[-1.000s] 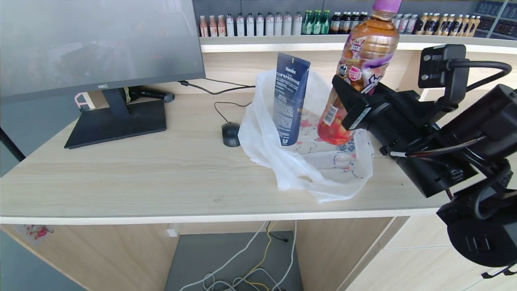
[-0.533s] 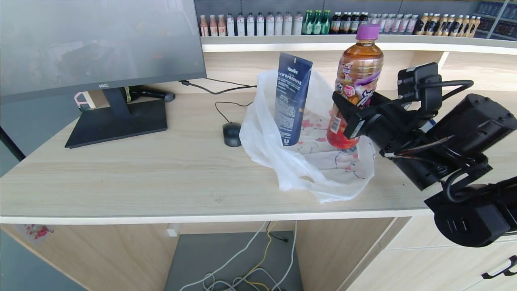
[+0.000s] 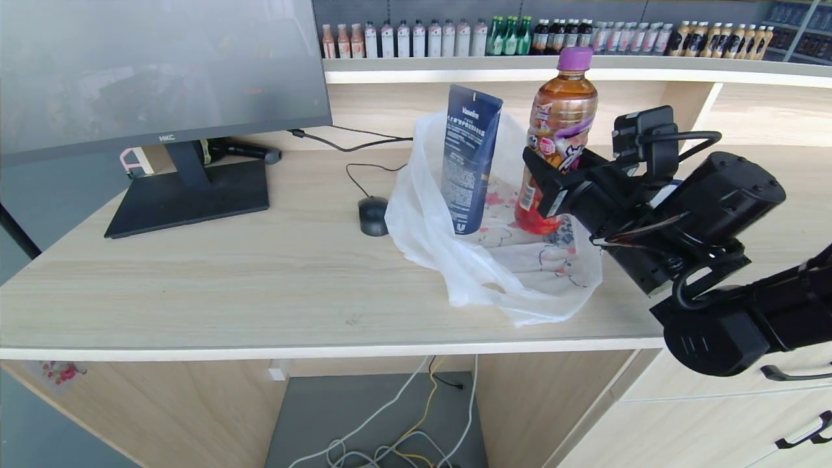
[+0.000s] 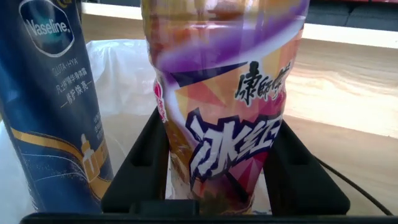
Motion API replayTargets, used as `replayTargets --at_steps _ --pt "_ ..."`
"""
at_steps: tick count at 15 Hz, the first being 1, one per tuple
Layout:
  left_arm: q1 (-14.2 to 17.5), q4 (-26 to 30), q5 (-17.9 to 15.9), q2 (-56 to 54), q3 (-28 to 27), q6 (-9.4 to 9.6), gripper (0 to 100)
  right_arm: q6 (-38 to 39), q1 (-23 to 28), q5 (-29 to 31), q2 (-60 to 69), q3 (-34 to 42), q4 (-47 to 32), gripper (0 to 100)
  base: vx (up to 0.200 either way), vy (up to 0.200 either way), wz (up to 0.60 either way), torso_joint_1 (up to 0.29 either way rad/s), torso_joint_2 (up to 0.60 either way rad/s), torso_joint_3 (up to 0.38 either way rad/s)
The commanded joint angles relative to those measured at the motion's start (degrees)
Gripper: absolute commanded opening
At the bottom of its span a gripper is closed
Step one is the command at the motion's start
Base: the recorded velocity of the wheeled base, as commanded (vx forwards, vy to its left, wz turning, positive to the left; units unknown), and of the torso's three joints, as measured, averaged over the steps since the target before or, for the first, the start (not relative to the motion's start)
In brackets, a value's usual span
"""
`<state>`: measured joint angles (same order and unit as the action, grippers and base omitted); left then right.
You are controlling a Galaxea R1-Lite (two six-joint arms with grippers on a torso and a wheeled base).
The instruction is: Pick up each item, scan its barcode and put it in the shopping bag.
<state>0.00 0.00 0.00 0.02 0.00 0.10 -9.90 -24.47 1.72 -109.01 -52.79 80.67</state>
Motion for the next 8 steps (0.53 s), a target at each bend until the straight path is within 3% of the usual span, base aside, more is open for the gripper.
replayTargets --at_steps 1,8 --pt "0.0 0.0 0.0 0.0 0.0 -0.01 0 0.9 0.0 0.0 -1.7 -0.5 0.0 0 0.0 0.0 0.0 0.0 0.0 0.0" --pt "0.0 0.0 0.0 0.0 0.0 -0.01 0 3.0 -0.8 0.0 -3.9 -1.7 0.0 0 0.0 0.0 0.0 0.0 0.0 0.0"
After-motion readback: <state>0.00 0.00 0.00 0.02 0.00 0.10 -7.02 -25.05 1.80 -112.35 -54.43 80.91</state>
